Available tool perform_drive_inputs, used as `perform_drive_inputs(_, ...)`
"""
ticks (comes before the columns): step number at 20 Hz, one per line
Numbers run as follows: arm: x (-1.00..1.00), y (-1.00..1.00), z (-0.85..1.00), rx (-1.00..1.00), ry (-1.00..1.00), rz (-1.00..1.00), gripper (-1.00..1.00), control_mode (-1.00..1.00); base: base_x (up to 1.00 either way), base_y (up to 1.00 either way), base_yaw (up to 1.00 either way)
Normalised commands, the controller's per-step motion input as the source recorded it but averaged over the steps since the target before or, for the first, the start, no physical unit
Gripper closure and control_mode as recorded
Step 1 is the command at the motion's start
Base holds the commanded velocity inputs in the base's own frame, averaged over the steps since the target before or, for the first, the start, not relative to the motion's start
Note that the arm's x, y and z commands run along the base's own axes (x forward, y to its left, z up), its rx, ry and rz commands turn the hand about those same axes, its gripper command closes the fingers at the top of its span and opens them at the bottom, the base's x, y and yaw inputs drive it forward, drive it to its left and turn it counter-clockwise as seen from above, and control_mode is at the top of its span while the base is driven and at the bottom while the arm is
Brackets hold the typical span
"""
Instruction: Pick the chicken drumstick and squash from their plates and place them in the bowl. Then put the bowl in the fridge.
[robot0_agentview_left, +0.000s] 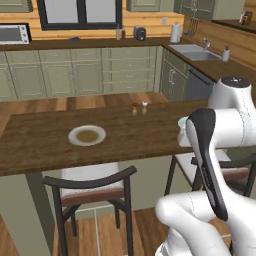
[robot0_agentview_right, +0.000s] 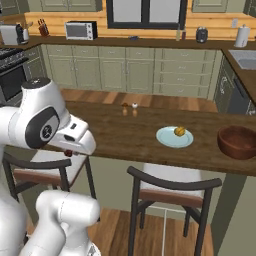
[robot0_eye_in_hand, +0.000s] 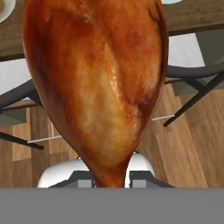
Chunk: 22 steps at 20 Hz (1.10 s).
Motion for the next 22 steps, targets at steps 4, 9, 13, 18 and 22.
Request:
perform_drive_inputs(4, 0.00, 0.00, 0.00, 0.00, 0.00, 0.00, 1.00, 1.00, -0.50, -0.77, 0.00)
perform_drive_inputs(9, 0.00, 0.00, 0.00, 0.00, 0.00, 0.00, 1.00, 1.00, -0.04, -0.96, 0.00)
perform_drive_inputs(13, 0.00, 0.00, 0.00, 0.00, 0.00, 0.00, 1.00, 1.00, 0.00, -0.93, 0.00)
perform_drive_inputs(18, 0.00, 0.00, 0.00, 0.00, 0.00, 0.00, 1.00, 1.00, 0.04, -0.76, 0.00)
perform_drive_inputs(22, 0.00, 0.00, 0.00, 0.00, 0.00, 0.00, 1.00, 1.00, 0.24, -0.49, -0.01)
